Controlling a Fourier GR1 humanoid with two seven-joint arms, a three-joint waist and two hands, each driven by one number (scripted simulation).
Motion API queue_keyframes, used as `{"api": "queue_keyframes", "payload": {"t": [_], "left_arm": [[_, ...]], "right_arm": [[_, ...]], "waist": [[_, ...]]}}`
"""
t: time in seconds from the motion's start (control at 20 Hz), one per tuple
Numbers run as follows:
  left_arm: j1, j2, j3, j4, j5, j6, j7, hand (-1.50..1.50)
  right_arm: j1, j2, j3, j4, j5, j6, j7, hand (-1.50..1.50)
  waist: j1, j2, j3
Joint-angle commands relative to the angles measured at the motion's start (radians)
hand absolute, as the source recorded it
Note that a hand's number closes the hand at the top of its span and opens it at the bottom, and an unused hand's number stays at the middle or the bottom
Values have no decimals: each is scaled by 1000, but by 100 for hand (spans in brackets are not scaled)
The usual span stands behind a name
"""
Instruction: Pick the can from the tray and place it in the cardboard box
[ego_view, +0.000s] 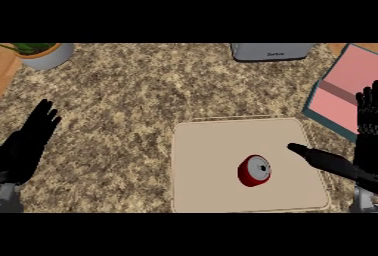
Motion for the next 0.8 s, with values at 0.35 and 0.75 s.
{"api": "queue_keyframes", "payload": {"t": [0.35,0.75], "left_arm": [[43,-11,11,-113,25,-12,20,0],[14,-34,-17,-139,9,8,48,0]], "right_arm": [[461,-186,154,-442,398,29,222,-150],[481,-368,200,-594,628,304,714,-150]], "waist": [[29,14,-7],[73,29,-9]]}}
